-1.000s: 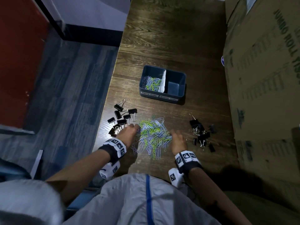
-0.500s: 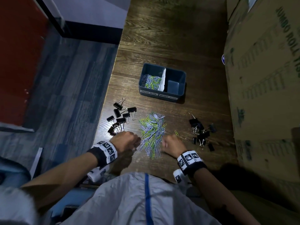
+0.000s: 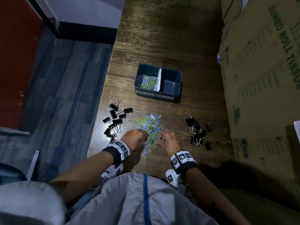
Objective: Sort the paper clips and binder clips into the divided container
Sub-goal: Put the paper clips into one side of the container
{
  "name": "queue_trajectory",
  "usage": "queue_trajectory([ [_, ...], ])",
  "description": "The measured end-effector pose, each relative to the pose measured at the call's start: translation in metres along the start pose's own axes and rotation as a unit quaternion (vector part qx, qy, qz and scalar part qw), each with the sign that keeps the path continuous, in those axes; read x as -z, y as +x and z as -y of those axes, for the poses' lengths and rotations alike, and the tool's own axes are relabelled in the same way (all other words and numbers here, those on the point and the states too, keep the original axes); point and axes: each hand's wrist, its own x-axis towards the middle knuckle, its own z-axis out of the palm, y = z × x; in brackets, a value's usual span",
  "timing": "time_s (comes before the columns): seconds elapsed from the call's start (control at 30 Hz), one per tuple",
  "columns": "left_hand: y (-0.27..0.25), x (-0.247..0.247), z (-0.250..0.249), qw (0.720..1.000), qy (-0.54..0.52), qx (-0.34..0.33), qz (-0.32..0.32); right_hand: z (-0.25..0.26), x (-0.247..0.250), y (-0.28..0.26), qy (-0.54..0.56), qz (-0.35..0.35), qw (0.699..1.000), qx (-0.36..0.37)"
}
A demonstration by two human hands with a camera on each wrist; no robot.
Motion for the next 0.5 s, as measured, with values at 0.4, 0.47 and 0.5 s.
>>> queue_trajectory([
  [0.4,0.008,-0.011,-0.005,0.976,0.217,0.026,0.014,0.010,-0.003,0.008,-0.048,0.040,0.996,-0.067],
  [0.47,0.017,-0.009,-0.003,0.968,0.250,0.025,-0.014,0.009,-0.003,0.012,-0.033,0.048,0.997,-0.046],
  [0.5,0.020,-0.006,-0.002,0.965,0.260,0.030,-0.024,0.007,-0.001,0.014,-0.025,0.054,0.997,-0.039],
])
